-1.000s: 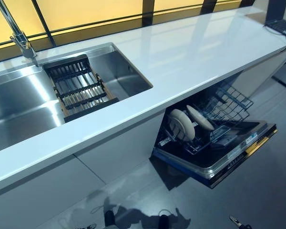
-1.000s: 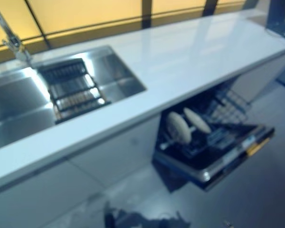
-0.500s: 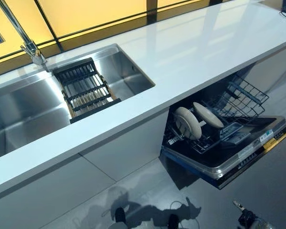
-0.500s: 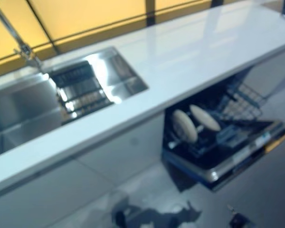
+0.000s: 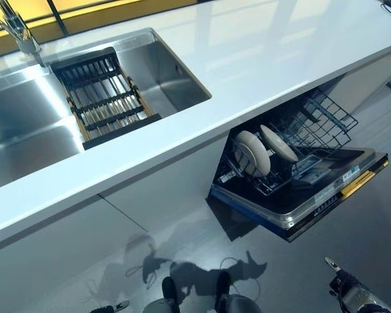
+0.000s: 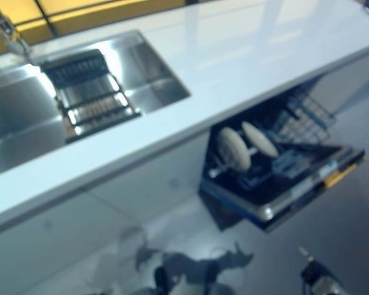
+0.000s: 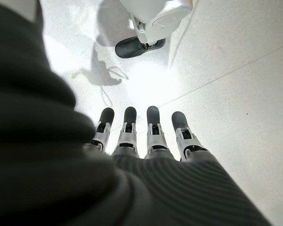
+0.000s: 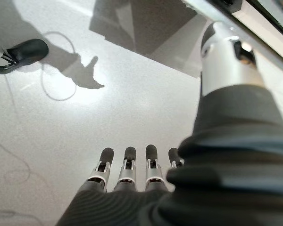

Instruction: Take plates into dishwasher

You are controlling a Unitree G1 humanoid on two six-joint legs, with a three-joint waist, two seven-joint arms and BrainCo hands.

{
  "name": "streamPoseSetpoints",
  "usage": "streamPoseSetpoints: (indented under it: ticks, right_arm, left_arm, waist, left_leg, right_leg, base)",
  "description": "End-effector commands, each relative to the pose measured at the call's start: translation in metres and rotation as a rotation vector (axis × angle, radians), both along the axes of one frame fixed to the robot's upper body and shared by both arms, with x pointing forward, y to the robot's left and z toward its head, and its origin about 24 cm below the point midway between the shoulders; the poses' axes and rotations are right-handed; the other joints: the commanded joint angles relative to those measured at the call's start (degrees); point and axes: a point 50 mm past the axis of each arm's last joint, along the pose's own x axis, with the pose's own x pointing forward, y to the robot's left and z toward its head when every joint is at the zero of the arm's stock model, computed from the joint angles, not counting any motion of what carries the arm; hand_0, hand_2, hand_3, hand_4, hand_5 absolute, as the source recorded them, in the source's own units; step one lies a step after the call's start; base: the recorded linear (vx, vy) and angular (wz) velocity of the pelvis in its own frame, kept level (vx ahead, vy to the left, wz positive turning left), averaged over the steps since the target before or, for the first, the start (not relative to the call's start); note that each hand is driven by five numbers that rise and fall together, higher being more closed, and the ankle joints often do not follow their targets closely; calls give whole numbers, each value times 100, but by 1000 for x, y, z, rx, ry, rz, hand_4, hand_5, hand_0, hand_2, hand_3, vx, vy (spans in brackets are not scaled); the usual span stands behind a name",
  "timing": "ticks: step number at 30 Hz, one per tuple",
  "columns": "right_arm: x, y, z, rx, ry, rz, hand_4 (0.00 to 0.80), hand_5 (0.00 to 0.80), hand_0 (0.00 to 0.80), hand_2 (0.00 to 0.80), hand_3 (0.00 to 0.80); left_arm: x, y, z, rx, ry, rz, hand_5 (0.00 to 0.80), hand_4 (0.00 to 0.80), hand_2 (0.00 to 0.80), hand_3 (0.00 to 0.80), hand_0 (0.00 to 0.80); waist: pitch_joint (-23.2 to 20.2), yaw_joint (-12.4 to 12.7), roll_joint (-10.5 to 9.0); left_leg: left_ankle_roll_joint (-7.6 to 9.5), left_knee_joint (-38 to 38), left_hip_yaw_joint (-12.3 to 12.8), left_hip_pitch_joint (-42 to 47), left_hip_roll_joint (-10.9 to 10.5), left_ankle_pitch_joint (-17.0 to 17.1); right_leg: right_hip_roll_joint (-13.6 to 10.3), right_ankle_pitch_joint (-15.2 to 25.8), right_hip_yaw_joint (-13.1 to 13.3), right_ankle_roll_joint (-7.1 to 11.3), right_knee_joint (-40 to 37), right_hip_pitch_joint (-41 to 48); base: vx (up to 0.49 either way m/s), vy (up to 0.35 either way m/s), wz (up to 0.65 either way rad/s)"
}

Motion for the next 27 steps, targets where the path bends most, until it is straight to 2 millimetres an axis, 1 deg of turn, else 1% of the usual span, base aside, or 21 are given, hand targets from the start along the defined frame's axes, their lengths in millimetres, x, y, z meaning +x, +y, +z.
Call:
streamPoseSetpoints:
  ticks: [1,2,3,4,6,8,10,11,13,14,18,19,20,22,27]
  right_arm:
    - [10,-2,7,-41,-3,2,0,0,0,0,0]
    - [7,-1,4,-23,-18,-16,0,0,0,0,0]
    - [4,0,2,-7,-47,-36,0,0,0,0,0]
    - [3,2,0,7,-89,-56,0,0,0,0,0]
    - [8,2,2,21,-150,-80,0,0,0,0,0]
    - [16,-3,10,31,-231,-128,0,0,0,0,0]
    - [20,-8,16,30,-261,-151,0,0,0,0,0]
    - [21,-10,18,25,-274,-156,0,0,0,0,0]
    - [23,-15,22,18,-288,-185,0,0,0,0,0]
    - [25,-19,28,8,-299,-201,0,0,0,0,0]
    - [34,-35,46,-36,-344,-224,0,0,0,0,0]
    - [35,-36,47,-37,-350,-227,0,0,0,0,0]
    - [41,-40,56,-46,-380,-239,0,0,0,0,0]
    - [44,-44,62,-42,-416,-252,0,0,0,0,0]
    - [56,-60,89,-42,-559,-299,0,0,0,0,0]
  left_arm:
    - [-15,13,1,8,18,153,0,0,0,0,0]
    - [-20,12,0,1,26,184,0,0,0,0,0]
    - [-23,11,-1,-2,36,177,0,0,0,0,0]
    - [-26,10,-3,-5,31,175,0,0,0,0,0]
    - [-26,8,-4,-13,25,174,0,0,0,0,0]
    - [-26,2,-7,-31,23,146,0,0,0,0,0]
    - [-29,-3,-9,-45,26,138,0,0,0,0,0]
    - [-30,-4,-10,-46,28,136,0,0,0,0,0]
    - [-33,-4,-11,-46,36,127,0,0,0,0,0]
    - [-32,-4,-11,-49,30,123,0,0,0,0,0]
    - [-27,-5,-10,-53,17,115,0,0,0,0,0]
    - [-27,-5,-10,-54,17,115,0,0,0,0,0]
    - [-25,-5,-9,-57,8,119,0,0,0,0,0]
    - [-24,-6,-9,-59,-3,126,0,0,0,0,0]
    - [-18,-14,-11,-88,-30,147,0,0,0,0,0]
  waist:
    - [13,82,67]
    - [1,85,53]
    - [4,100,43]
    - [20,108,49]
    - [28,102,81]
    - [18,56,184]
    - [4,42,279]
    - [4,41,316]
    - [10,35,386]
    - [37,27,435]
    - [181,27,617]
    - [190,28,629]
    - [262,23,689]
    - [307,11,729]
    - [490,-21,921]
  left_leg:
    - [111,807,-212,-43,259,-579]
    - [82,826,-221,-64,349,-577]
    - [70,851,-212,-79,412,-581]
    - [26,758,-208,-80,447,-514]
    - [-22,614,-212,-48,441,-421]
    - [-120,320,-243,9,395,-243]
    - [-189,58,-295,36,305,-94]
    - [-185,-62,-258,28,264,19]
    - [-211,-213,-272,80,201,80]
    - [-220,-237,-260,71,186,94]
    - [-241,-147,-285,-97,132,107]
    - [-239,-132,-287,-113,129,103]
    - [-235,-76,-276,-187,124,95]
    - [-247,13,-290,-273,116,84]
    - [-282,571,-315,-669,96,-19]
  right_leg:
    - [-156,-65,-31,251,262,-128]
    - [-83,-177,-9,242,228,-68]
    - [-68,-208,-32,233,170,-9]
    - [-36,-218,-69,210,80,59]
    - [-24,-218,-123,204,0,100]
    - [-44,-230,-179,193,-56,74]
    - [-81,-211,-188,200,-85,22]
    - [-101,-162,-221,168,-110,-24]
    - [-123,-166,-223,186,-130,-41]
    - [-135,-180,-221,178,-102,-93]
    - [-202,-241,-225,150,117,-332]
    - [-208,-248,-227,147,135,-348]
    - [-229,-298,-226,126,252,-453]
    - [-238,-337,-214,100,352,-536]
    - [-343,-638,-231,-39,1018,-950]
  base:
    - [122,-361,6]
    - [81,-288,-7]
    - [74,-293,-8]
    - [47,-232,1]
    - [26,-137,7]
    - [7,-64,2]
    - [-17,-3,14]
    - [-21,-1,17]
    - [-19,-16,15]
    - [-40,-10,17]
    - [-85,-19,11]
    - [-98,-33,6]
    - [-71,-28,4]
    - [-68,-36,2]
    - [-62,-28,1]
